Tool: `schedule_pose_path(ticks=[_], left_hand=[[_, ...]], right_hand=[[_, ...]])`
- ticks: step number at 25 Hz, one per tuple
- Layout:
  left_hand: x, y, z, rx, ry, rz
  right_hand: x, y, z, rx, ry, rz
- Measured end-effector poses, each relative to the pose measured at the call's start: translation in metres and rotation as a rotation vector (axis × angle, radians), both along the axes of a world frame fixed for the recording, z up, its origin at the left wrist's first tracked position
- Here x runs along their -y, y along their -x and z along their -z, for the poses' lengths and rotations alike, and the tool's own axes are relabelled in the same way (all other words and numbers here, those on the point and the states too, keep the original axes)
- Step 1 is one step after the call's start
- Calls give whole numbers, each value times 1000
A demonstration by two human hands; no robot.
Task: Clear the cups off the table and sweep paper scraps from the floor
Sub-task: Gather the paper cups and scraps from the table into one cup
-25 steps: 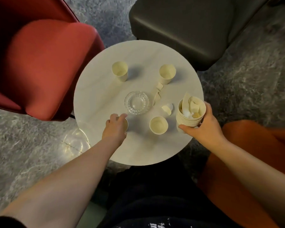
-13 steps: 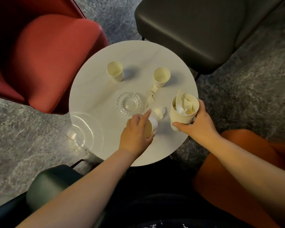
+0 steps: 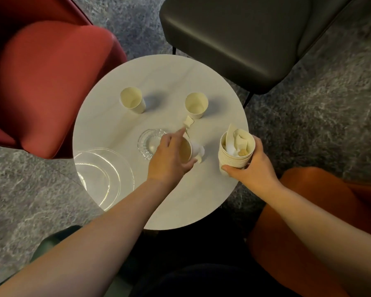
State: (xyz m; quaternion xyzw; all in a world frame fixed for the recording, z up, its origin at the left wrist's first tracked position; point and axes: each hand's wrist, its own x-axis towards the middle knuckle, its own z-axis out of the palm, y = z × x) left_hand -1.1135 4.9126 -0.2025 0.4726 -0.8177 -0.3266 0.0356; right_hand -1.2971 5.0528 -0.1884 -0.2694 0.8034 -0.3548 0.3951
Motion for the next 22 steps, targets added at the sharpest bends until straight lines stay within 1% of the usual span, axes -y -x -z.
schedule_pose_path(ticks=[3,5,7,9,12,13,15,17,20,22], left_hand=[[35,31,-17,-113,72,-91],[60,56,-20,-127,106,-109],[79,79,-14,-115,110,-71],[92,97,-1,-42,74,28],[99,111,23,151,22,206],[99,112,29,200,12,239],[99,112,38,225,0,256],[102,108,38,184,-14,218],[113,95,23,54,-39,79],[126,79,7,-32,-15,-24]], right_hand=[[14,6,1,10,12,37],[24,11,3,29,20,72],[34,15,6,52,25,99],[42,18,10,71,27,126],[51,22,15,63,26,148],[53,22,18,65,26,155],[59,22,22,69,25,160],[64,19,24,63,20,156],[80,13,24,67,24,125],[93,8,22,58,35,88]])
